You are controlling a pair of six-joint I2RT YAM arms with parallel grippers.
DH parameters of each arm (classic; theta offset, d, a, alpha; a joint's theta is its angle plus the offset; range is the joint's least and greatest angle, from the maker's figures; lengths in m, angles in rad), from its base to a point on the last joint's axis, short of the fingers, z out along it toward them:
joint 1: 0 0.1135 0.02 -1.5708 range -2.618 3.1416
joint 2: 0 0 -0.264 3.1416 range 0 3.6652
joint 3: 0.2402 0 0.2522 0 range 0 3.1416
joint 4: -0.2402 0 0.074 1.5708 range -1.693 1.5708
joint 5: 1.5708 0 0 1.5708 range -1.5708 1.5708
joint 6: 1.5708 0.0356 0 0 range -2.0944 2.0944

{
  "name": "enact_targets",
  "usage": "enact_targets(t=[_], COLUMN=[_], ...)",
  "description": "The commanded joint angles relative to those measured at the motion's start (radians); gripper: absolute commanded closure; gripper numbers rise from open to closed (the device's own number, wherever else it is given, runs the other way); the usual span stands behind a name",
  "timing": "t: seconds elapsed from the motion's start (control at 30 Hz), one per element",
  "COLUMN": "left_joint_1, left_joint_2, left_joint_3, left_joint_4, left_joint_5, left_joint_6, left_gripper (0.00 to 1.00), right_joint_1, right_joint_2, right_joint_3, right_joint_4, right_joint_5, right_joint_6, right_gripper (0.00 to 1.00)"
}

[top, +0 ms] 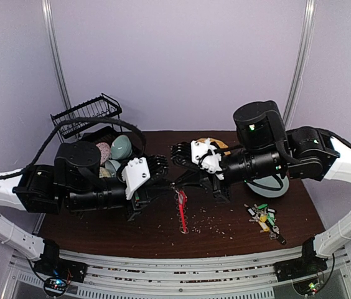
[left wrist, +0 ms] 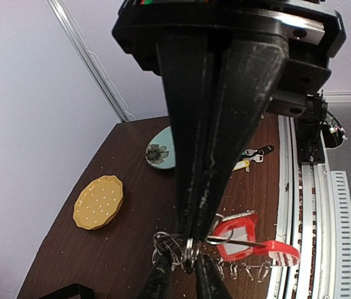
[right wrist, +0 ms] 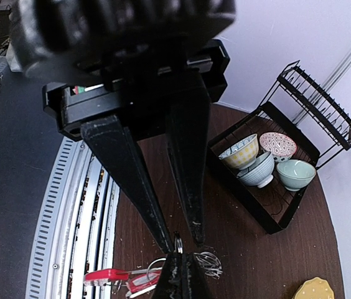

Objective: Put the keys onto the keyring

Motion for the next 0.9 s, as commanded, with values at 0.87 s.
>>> enact_targets(t=[0.87], left_joint_1=[0.004], left_joint_2=[-0.118], left_joint_3=[-0.164], left_joint_4=[0.396], left_joint_5=[0.042], left_joint_6=[0.092], left_gripper=[1.00], right_joint_1=[-0.004], right_joint_2=[-0.112], right_joint_3=[-0.155], right_joint_4=[0.238], right_joint_5=[-0.023], right_joint_6=[0.063], right_gripper=[0.83])
